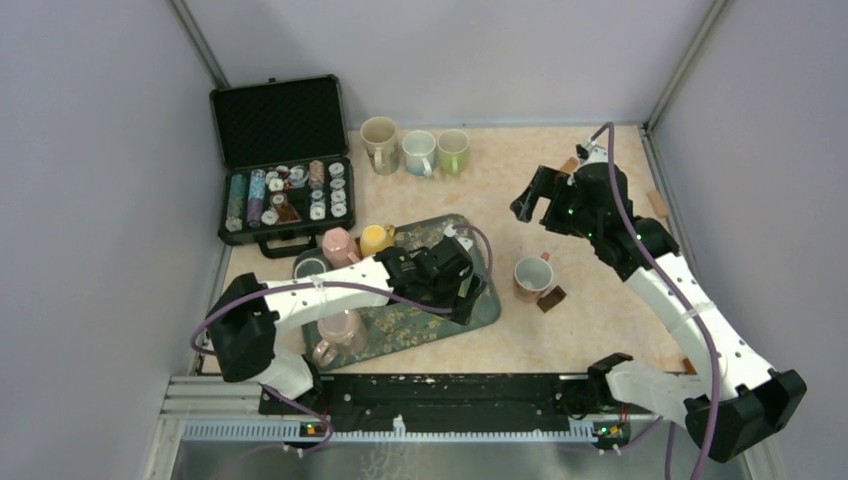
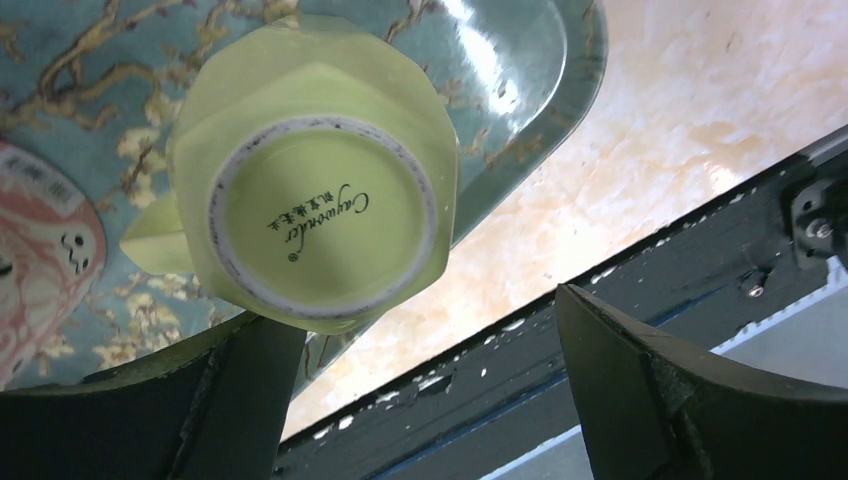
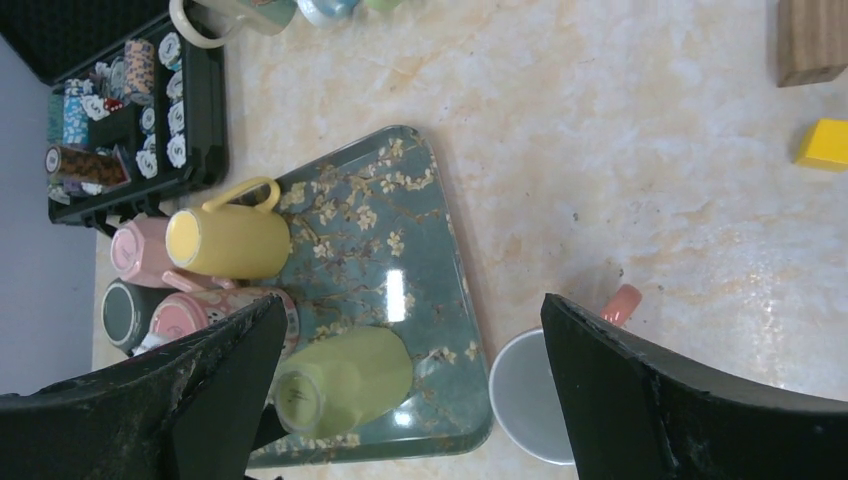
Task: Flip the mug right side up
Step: Move the cup to the tray.
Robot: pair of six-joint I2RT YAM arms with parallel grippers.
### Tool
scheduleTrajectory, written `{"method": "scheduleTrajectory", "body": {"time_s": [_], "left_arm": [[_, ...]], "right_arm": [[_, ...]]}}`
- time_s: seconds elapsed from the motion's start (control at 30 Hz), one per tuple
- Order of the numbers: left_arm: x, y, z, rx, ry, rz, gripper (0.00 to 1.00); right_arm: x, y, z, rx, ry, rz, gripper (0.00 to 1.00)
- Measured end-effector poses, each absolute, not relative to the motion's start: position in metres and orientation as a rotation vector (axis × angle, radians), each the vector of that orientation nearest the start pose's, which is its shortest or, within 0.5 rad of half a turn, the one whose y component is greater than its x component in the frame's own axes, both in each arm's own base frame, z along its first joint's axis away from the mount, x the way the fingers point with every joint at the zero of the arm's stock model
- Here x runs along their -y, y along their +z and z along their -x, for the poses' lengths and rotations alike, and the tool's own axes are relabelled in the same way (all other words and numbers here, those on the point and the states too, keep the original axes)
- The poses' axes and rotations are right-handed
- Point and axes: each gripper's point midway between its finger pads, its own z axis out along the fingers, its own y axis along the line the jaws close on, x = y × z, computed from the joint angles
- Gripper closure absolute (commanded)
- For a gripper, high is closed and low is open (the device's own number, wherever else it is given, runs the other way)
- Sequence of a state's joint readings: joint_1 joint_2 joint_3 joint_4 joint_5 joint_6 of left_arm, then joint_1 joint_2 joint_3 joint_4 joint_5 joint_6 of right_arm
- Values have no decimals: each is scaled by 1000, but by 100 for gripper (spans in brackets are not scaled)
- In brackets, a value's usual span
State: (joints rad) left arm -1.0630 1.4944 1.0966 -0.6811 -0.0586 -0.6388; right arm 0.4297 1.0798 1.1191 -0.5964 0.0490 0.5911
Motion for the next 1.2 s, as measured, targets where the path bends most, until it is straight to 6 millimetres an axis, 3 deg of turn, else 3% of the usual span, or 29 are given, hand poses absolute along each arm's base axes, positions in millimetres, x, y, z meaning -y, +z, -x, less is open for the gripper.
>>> {"method": "scheduleTrajectory", "body": {"time_s": [0.27, 0.47, 0.63, 0.77, 0.9, 1.1, 1.2], "left_arm": [[329, 102, -175, -2665, -582, -562, 2], [330, 105, -189, -2653, -603, -570, 2], [334, 121, -184, -2619, -628, -693, 2], [323, 132, -179, -2566, -599, -836, 2], [310, 138, -187, -2490, -500, -952, 2], [291, 133, -213, -2409, -427, -1080, 2], [279, 120, -222, -2384, -427, -1144, 2]], "right_arm": [[-136, 273, -283, -2104, 512, -224, 1], [-132, 272, -281, -2106, 495, -226, 1], [-131, 271, -279, -2114, 489, -224, 1], [-131, 271, -279, -2112, 489, -223, 1], [-131, 272, -279, -2111, 489, -223, 1], [-130, 274, -277, -2103, 494, -222, 1], [-130, 276, -276, -2097, 498, -221, 1]]}}
